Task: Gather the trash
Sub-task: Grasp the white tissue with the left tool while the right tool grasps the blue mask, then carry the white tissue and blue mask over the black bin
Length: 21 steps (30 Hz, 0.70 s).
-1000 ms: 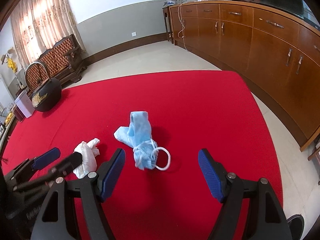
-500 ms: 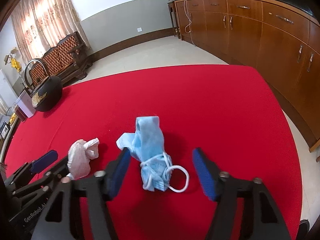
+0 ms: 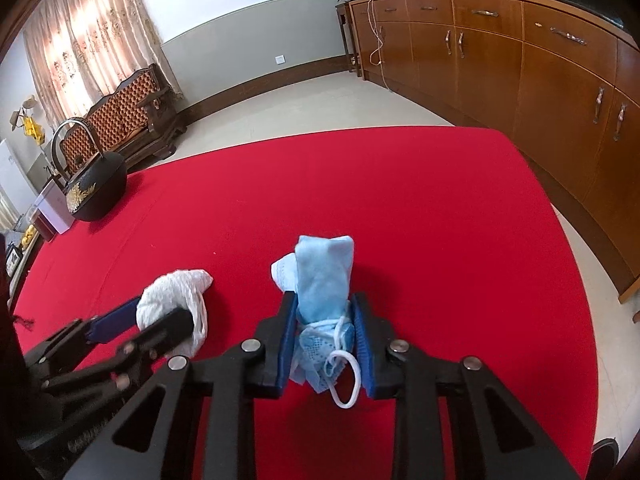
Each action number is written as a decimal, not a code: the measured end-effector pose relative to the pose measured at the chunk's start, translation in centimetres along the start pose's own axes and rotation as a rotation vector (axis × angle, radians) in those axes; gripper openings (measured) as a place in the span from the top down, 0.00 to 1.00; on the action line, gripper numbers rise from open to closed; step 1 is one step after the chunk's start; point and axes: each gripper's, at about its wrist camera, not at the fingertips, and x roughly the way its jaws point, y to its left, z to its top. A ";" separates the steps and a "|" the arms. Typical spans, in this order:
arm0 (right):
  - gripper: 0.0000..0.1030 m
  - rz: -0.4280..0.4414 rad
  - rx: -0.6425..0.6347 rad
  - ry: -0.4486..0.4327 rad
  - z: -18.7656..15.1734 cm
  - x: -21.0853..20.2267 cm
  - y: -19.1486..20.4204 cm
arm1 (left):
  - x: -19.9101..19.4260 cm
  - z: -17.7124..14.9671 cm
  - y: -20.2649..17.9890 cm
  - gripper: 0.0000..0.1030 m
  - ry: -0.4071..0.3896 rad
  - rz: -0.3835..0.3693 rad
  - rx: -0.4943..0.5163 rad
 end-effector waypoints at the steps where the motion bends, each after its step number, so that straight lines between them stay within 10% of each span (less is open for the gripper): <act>1: 0.72 -0.002 -0.002 0.000 -0.1 -0.1 -0.1 | 0.0 0.0 -0.3 0.74 0.002 -0.004 0.010; 21: 0.73 0.008 0.061 -0.020 -4.9 -10.1 -2.3 | -7.1 -2.8 -4.8 0.77 -0.043 0.009 0.081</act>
